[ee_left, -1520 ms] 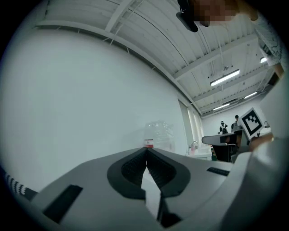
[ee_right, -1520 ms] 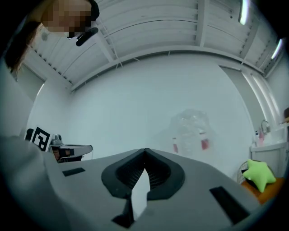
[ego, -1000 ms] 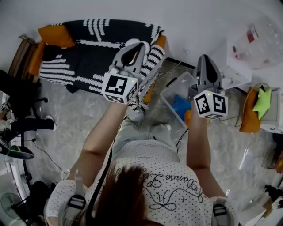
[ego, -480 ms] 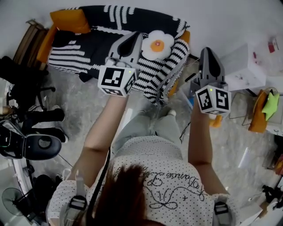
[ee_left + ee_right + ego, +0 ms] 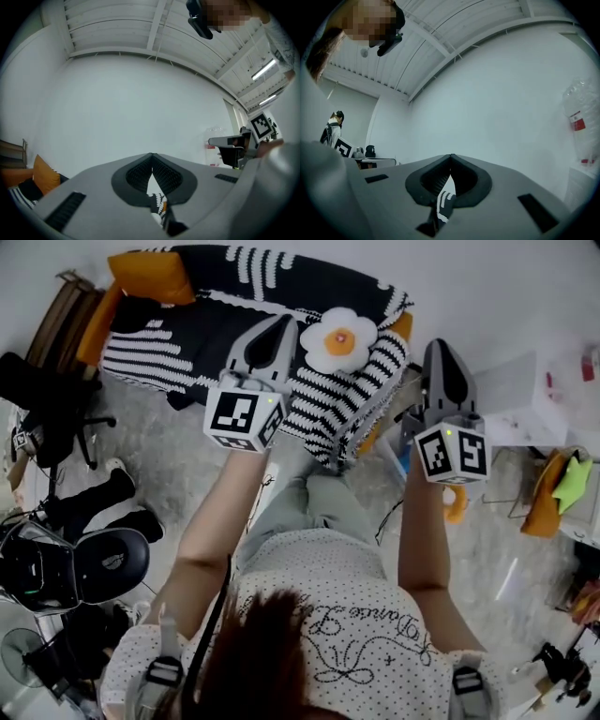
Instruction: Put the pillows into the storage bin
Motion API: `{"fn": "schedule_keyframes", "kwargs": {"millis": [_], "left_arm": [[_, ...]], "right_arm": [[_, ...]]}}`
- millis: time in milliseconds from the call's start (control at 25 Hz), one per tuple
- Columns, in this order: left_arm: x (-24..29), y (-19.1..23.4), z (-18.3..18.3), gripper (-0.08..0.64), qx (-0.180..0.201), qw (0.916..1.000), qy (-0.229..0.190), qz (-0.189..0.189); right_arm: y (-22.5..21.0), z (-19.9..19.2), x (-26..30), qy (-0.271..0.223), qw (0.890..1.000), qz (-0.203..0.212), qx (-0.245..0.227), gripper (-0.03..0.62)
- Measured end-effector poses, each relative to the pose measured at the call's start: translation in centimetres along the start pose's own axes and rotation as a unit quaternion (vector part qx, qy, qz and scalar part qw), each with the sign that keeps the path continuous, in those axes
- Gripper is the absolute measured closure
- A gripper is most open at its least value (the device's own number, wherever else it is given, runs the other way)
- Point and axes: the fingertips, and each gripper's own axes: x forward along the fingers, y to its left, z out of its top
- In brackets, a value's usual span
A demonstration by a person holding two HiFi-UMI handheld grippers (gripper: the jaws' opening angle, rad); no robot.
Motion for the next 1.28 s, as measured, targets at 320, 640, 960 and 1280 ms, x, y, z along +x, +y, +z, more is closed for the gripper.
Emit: {"fn": "schedule_keyframes", "kwargs": {"millis": [320, 640, 960, 1280], "left_arm": [[6.8, 3.0, -1.3, 0.557, 0.009, 0.9998, 0.009, 0.016], [11.2, 6.2, -2.8, 0.557, 0.003, 0.9997, 0.017, 0.019], [19.5, 14.2, -6.0, 0.557, -0.003, 0.9983, 0.037, -0.045], [25.7, 21.1, -10.3, 0.557, -0.011, 0.9932, 0.055, -0.102]], "right_arm": [[-3.9, -1.3, 7.5, 0.000, 1.000, 0.026, 0.001, 0.581], [-5.7, -2.7, 12.5, 0.010, 1.000, 0.026, 0.003, 0.581], [-6.9, -5.8, 22.1, 0.022, 0.999, -0.043, 0.002, 0.581], [-6.2, -10.6, 28.3, 0.043, 0.993, -0.112, 0.008, 0.581]]}}
